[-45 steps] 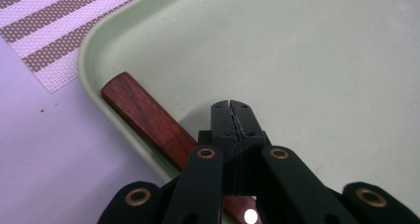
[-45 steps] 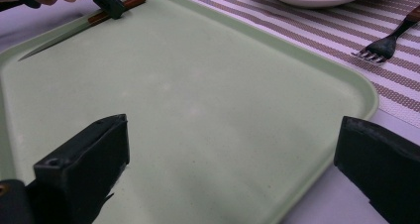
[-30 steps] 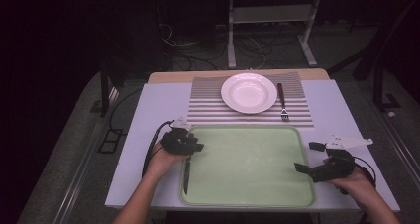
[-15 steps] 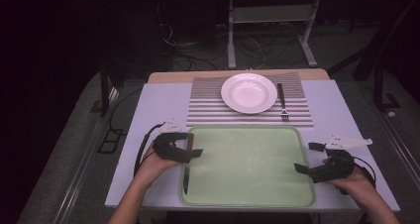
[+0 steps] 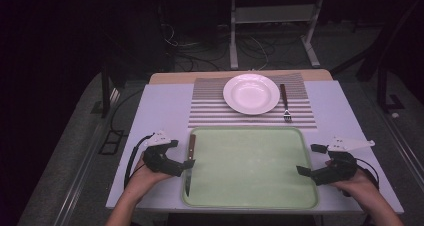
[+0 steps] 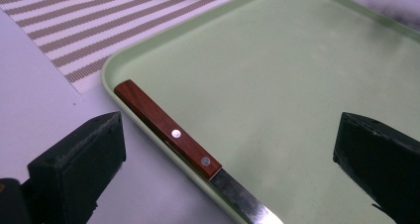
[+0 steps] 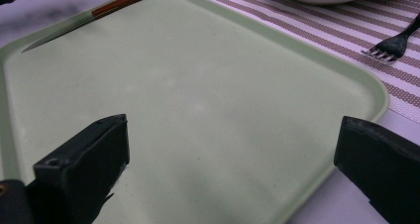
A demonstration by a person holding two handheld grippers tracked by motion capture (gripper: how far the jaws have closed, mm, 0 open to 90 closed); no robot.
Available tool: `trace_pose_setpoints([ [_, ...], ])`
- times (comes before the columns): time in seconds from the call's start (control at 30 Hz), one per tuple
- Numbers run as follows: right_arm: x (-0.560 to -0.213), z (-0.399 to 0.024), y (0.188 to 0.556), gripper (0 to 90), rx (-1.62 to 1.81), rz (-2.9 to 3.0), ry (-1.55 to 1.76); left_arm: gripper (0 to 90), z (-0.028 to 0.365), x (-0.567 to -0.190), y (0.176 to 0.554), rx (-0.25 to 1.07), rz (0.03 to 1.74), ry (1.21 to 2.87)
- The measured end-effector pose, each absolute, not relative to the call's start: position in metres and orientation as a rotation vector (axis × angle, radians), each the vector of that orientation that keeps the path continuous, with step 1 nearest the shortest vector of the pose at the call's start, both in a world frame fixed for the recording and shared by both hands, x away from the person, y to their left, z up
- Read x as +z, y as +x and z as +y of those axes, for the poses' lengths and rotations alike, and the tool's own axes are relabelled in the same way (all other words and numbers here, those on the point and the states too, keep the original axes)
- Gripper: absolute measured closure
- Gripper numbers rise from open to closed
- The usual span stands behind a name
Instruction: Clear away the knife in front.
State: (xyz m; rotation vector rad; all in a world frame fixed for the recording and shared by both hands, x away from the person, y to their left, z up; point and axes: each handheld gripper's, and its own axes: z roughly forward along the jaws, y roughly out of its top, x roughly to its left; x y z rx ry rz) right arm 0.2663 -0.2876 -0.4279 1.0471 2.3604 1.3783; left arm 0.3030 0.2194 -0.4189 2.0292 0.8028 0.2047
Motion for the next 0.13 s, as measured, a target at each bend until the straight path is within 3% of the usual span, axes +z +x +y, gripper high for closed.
trace_pose_setpoints([
  [0.13,-0.4280,-0.2875,0.2658,0.8,1.377,2.364,1.045,0.0,0.2191,-0.4182,0.3040,0.220,0.796,2.018],
])
